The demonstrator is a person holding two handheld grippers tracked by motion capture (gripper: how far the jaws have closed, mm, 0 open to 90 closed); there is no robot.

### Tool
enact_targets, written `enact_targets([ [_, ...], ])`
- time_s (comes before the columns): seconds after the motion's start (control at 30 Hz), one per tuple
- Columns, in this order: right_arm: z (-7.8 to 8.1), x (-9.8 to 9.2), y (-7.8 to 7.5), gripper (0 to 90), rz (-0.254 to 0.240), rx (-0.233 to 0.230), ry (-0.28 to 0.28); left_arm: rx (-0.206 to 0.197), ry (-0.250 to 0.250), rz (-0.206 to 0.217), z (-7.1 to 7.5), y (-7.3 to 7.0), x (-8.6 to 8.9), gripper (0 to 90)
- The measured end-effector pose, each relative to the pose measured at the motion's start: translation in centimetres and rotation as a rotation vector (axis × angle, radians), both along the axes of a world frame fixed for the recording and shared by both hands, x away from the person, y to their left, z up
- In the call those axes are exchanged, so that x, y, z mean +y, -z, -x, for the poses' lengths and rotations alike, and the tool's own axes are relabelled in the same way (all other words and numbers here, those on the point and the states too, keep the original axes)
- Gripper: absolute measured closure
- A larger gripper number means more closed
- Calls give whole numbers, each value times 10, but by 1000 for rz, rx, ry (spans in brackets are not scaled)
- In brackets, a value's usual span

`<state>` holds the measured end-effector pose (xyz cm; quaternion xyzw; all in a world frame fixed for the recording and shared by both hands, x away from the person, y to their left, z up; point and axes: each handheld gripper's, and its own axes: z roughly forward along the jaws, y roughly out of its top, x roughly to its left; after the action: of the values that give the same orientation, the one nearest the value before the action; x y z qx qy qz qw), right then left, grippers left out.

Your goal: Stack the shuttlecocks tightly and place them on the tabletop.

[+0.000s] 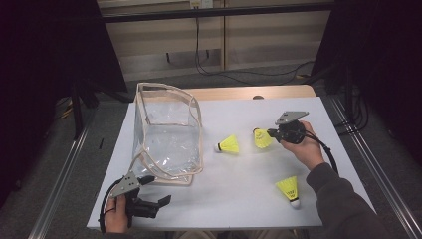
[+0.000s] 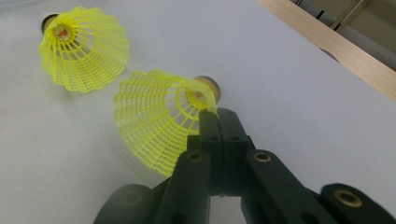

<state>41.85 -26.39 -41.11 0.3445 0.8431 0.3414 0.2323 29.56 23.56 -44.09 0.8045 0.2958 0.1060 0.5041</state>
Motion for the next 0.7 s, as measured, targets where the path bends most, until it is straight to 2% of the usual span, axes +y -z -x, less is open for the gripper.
enact_targets([
  [0.23,9,-3,-9,900,-30,13,-14,-1,1,-1,0,0,0,45],
  [0.33,14,-4,-11,900,-18,19,-31,-3,-4,-3,0,0,0,45],
  [0.43,19,-5,-13,900,-27,27,-47,-4,-5,-2,0,0,-1,45],
  [0.7,29,-6,-15,900,-25,72,-93,-3,-6,-6,0,-1,-1,44],
])
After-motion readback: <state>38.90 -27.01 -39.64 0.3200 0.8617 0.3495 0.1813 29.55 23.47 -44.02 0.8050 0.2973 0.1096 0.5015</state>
